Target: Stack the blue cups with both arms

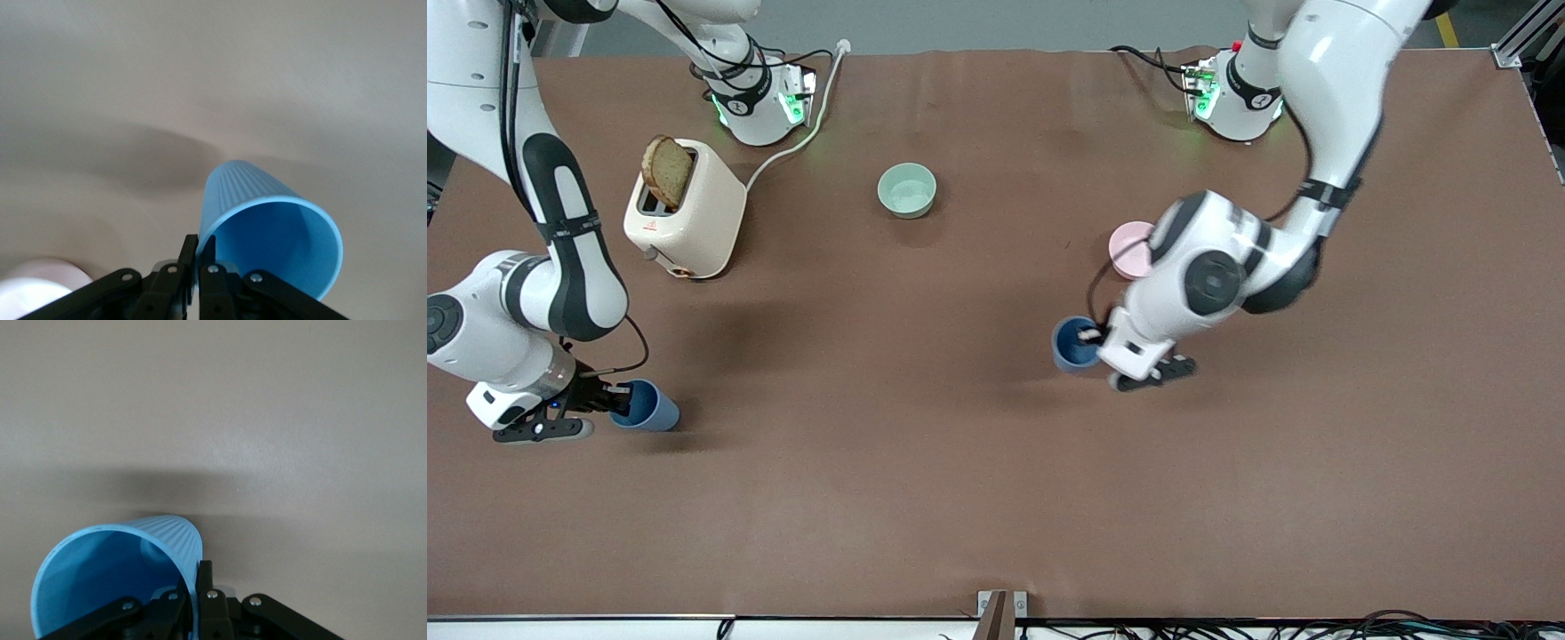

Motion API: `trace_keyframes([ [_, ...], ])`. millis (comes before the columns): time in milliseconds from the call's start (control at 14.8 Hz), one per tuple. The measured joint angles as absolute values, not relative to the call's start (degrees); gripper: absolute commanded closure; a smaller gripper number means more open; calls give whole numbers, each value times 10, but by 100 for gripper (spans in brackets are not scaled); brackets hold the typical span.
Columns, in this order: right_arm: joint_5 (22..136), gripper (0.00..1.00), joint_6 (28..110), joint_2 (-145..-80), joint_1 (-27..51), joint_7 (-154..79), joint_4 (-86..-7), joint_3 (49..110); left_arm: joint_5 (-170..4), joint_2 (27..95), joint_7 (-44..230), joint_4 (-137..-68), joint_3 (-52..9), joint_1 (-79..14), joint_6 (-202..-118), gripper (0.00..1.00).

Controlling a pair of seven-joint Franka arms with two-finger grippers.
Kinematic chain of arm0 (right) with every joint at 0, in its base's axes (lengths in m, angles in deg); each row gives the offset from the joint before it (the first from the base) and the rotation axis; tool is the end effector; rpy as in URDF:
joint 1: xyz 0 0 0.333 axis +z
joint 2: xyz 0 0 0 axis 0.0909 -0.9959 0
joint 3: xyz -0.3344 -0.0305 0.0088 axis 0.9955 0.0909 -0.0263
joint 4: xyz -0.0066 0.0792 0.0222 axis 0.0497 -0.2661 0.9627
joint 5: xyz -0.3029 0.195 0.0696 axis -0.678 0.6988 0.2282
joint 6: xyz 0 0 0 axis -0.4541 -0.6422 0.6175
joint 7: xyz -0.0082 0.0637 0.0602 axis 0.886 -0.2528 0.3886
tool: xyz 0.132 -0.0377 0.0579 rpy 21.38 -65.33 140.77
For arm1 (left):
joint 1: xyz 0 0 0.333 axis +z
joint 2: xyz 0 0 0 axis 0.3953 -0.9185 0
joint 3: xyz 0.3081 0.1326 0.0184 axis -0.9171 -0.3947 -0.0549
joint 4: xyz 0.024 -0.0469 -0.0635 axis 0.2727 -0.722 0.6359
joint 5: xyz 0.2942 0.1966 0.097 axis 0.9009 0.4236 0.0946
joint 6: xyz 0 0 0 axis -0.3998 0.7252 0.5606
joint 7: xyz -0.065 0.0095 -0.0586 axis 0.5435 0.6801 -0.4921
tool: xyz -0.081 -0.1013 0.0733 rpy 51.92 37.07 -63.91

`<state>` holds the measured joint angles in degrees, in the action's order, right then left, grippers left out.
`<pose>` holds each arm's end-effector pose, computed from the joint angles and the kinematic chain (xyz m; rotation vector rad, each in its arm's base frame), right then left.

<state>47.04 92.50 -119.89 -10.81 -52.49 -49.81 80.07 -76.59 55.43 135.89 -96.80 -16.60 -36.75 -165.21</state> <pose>0.6547 -0.1223 0.2551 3.1139 0.1630 0.1643 0.5520 -0.3734 0.3094 2.9263 0.4530 -0.2621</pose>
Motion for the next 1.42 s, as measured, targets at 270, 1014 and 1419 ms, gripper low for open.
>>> trace_keyframes([
  [270,476,99,834,-1181,-86,-470,-438,799,-765,536,1466,-955,-170,-428,-1677,100],
  [1014,476,99,758,-1134,115,-112,-397,790,-721,452,1571,-893,-174,-468,-1742,43],
  [1419,477,99,743,-1115,123,-68,-396,777,-685,453,1571,-871,-192,-463,-1739,0],
])
